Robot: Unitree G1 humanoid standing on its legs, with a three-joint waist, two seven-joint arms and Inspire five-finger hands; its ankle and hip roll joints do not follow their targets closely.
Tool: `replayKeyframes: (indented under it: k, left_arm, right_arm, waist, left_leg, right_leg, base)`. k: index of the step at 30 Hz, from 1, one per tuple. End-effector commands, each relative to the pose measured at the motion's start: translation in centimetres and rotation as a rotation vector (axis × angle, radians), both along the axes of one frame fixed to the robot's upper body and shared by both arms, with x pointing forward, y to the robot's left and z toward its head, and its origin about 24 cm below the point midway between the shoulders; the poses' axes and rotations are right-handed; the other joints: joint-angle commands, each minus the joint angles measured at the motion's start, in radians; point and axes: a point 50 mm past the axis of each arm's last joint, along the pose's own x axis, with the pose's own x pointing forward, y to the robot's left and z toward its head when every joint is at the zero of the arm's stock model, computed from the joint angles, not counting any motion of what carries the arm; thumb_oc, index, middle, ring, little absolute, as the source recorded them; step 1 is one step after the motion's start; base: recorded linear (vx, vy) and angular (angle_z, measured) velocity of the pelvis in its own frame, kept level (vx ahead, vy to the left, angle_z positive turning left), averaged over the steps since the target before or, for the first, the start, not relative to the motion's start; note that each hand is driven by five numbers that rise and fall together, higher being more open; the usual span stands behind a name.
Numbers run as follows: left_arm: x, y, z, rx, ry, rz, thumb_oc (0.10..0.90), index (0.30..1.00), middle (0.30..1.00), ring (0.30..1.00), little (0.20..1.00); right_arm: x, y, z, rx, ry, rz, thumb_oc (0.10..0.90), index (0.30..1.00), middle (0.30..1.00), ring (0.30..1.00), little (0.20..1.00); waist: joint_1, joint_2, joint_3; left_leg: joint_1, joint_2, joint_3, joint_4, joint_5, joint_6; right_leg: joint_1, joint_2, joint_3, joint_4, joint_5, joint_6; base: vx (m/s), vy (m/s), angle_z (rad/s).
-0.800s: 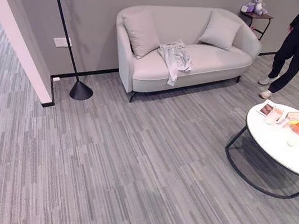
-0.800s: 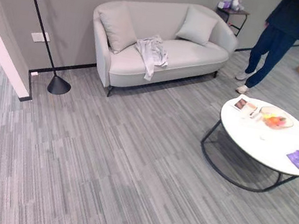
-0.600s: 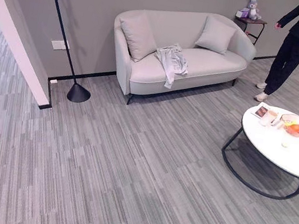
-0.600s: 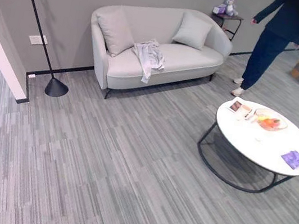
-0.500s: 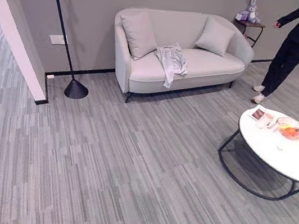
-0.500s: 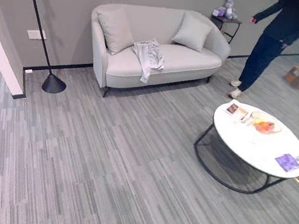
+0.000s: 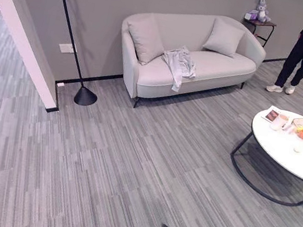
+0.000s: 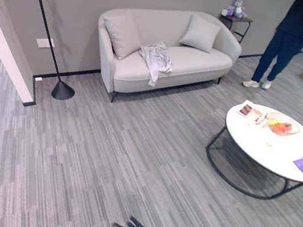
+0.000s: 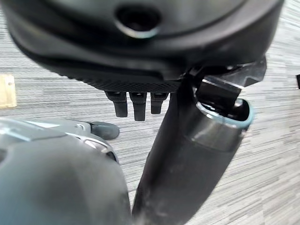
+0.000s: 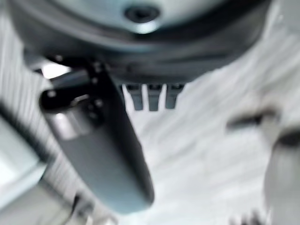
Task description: Hang the clothes on the sofa on the clothes rack.
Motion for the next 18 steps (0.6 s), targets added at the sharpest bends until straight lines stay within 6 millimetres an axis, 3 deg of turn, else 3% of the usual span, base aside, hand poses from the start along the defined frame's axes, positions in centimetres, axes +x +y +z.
replayKeyframes:
  k: [1,6,9,10,11,14,16,18]
  left_arm:
    - [0.4,-1.6,-0.3,-0.032,0.028,-0.072,0.8,0.9,0.9,0.9,0.9]
    - [0.1,-1.2,-0.3,-0.026,0.039,-0.042,0.8,0.9,0.9,0.9,0.9]
    - [0.4,-1.0,-0.2,-0.011,0.036,-0.057,0.8,0.9,0.9,0.9,0.9]
    - [1.6,-1.3,-0.1,-0.01,-0.006,-0.077,0.8,0.9,0.9,0.9,0.9]
    - [1.8,-1.3,0.0,-0.01,-0.019,-0.081,0.8,0.9,0.9,0.9,0.9]
    - [1.3,-1.6,-0.2,-0.025,-0.001,-0.108,0.8,0.9,0.9,0.9,0.9]
    - [0.9,-1.7,-0.3,-0.028,0.021,-0.12,0.8,0.9,0.9,0.9,0.9]
    - [0.5,-1.5,-0.3,-0.02,0.031,-0.12,0.8,0.9,0.9,0.9,0.9]
  right_arm:
    - [2.2,3.3,2.0,0.128,-0.115,0.024,0.8,0.9,0.9,0.9,0.9]
    - [1.6,3.9,1.7,0.156,-0.067,-0.006,0.8,0.9,0.9,0.9,0.9]
    - [2.0,4.3,2.0,0.169,-0.075,-0.032,0.8,0.9,0.9,0.9,0.9]
    - [0.1,1.7,0.1,0.077,0.007,-0.06,0.8,0.9,0.9,0.9,0.9]
    - [-2.0,0.2,-1.5,0.015,0.084,-0.035,0.8,0.9,0.9,0.9,0.9]
    - [-3.6,-3.1,-3.3,-0.092,0.209,-0.156,0.8,0.9,0.9,0.9,0.9]
    - [-3.5,-4.1,-3.4,-0.099,0.214,-0.221,0.8,0.9,0.9,0.9,0.9]
    - [-3.1,-5.2,-3.3,-0.116,0.197,-0.269,0.8,0.9,0.9,0.9,0.9]
  waist:
    - [0.024,-0.04,0.018]
    - [0.048,-0.055,0.018]
    - [0.058,-0.058,0.022]
    - [0.036,-0.045,0.039]
    - [0.015,-0.032,0.052]
    - [-0.025,0.021,0.101]
    - [-0.051,0.057,0.124]
    - [-0.08,0.055,0.137]
  left_leg:
    - [-0.064,-0.03,-0.053,0.016,-0.038,0.027]
    - [-0.062,-0.057,-0.074,0.028,-0.058,0.043]
    - [-0.066,-0.078,-0.1,0.049,-0.08,0.066]
    - [-0.057,-0.098,-0.118,0.058,-0.094,0.094]
    - [-0.042,-0.114,-0.128,0.053,-0.099,0.109]
    - [0.024,-0.14,-0.168,0.027,-0.11,0.153]
    - [0.054,-0.12,-0.189,0.026,-0.126,0.159]
    - [0.086,-0.116,-0.21,0.027,-0.145,0.147]
  right_leg:
    - [0.048,-0.046,-0.023,0.025,-0.059,0.017]
    - [0.059,-0.072,-0.042,0.061,-0.06,0.027]
    - [0.039,-0.101,-0.045,0.169,-0.073,0.034]
    - [-0.017,-0.131,-0.017,0.322,-0.049,0.038]
    - [-0.049,-0.146,0.013,0.411,-0.004,0.044]
    - [-0.201,-0.186,0.095,0.747,0.117,0.055]
    - [-0.312,-0.153,0.103,0.87,0.063,0.041]
    - [-0.361,-0.092,0.096,0.772,0.012,0.021]
  base:
    - [0.05,0.071,0.05]
    - [0.07,0.105,0.14]
    - [0.08,0.169,0.23]
    - [0.11,0.325,0.33]
    - [0.12,0.375,0.54]
    - [0.1,0.322,0.22]
    - [0.13,0.154,0.28]
    - [0.25,-0.031,0.38]
